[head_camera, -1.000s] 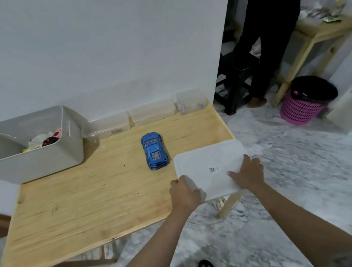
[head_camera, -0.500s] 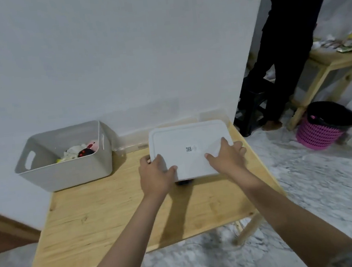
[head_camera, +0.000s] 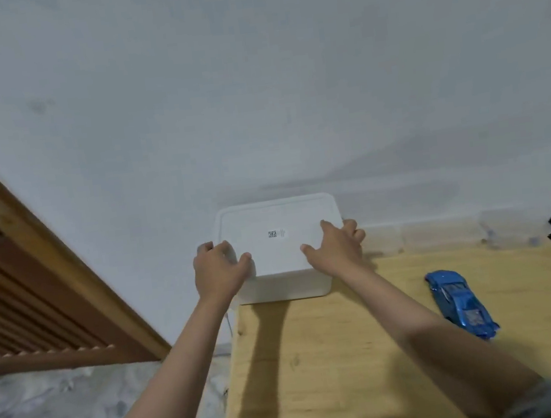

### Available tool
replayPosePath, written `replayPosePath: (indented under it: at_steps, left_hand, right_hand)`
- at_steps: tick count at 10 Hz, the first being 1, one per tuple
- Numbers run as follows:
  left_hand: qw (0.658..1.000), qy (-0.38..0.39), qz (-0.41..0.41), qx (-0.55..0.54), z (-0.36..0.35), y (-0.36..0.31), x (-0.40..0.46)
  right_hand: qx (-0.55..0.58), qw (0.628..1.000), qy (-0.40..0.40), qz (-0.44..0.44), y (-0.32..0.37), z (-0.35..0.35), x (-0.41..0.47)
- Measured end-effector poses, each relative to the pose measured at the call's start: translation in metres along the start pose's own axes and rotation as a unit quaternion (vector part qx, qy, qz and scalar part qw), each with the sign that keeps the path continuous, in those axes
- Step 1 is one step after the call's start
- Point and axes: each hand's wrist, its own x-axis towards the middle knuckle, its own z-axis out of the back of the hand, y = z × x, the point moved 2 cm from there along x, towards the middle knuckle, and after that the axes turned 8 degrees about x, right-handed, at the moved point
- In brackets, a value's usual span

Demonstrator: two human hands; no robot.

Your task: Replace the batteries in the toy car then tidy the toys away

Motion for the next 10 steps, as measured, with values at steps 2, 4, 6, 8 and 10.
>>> replayPosePath:
  at_steps: [2,4,6,8,10]
  left_hand:
    - [0.997,0.078,0.001,0.017,-0.010,0.026,0.057]
    - [0.994,0.081,-0.031,0.059,-0.030,0.031,0.060]
    - [0.995,0.068,-0.065,0.025,-0.040,0.045,0.064]
    - [0.993,0.056,-0.099,0.045,-0.041,0.043,0.057]
    - [0.974,0.110,-0.050,0.191,-0.042,0.036,0.052]
  right_hand:
    - [-0.034,0.998,-0.008,-0.058,0.028,-0.037,0.029]
    - [-0.057,0.996,-0.019,-0.065,0.013,-0.052,0.038]
    - [-0.128,0.990,-0.057,-0.033,0.008,-0.064,0.037]
    - [-0.186,0.979,-0.082,-0.019,0.000,-0.077,0.028]
    - [0.030,0.996,-0.072,-0.032,0.000,-0.052,0.027]
